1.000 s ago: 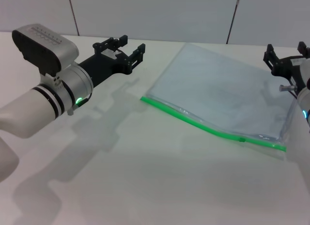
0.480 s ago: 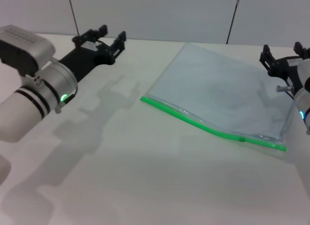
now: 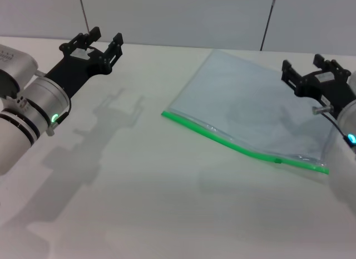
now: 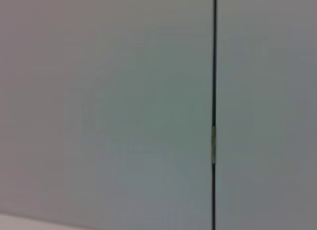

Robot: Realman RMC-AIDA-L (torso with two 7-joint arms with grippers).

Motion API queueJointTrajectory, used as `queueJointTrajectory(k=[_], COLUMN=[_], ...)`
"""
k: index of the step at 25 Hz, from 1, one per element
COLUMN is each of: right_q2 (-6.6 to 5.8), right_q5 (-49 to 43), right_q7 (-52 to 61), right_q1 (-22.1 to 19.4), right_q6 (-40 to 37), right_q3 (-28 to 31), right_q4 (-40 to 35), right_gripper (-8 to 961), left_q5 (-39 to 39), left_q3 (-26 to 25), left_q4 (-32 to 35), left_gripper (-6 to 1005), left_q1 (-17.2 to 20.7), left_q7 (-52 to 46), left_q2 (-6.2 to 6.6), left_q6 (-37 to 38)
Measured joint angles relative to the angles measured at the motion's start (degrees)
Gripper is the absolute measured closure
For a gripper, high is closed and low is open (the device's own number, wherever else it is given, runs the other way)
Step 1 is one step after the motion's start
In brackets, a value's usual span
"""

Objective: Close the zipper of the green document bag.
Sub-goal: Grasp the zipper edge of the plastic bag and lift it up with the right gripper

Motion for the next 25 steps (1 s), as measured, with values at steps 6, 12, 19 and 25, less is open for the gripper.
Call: queueJointTrajectory(k=[6,12,19,25], right_q2=[-9.99,-16.52,-16.59,-10.49], right_q5=[-3.44,-9.13,-16.78,-17.21], right_q7=[-0.14,-0.80,-5.52,-20.27], right_q1=[-5.29,-9.51,-15.65,-19.55], right_q6=[-11.44,-20.95,-34.17,-53.48], right_q3=[0.37,1.30,8.14,19.28], right_q4=[-13.90,-25.10,-32.82,-37.68], right_gripper=[193,192,190,193], left_q5=[-0.02,-0.02,-0.02,-0.02], left_q3=[-0.05,-0.07,-0.73,-2.01], left_q4=[0.44,0.84,1.18,1.34], left_gripper=[451,451,452,453], left_q1=[-0.06,0.44,1.10,2.37], left_q7=[0.01,0.00,-0.01,-0.01], left_q2=[0.12,0.23,0.24,0.50], left_q6=[0.48,0.57,0.61,0.61])
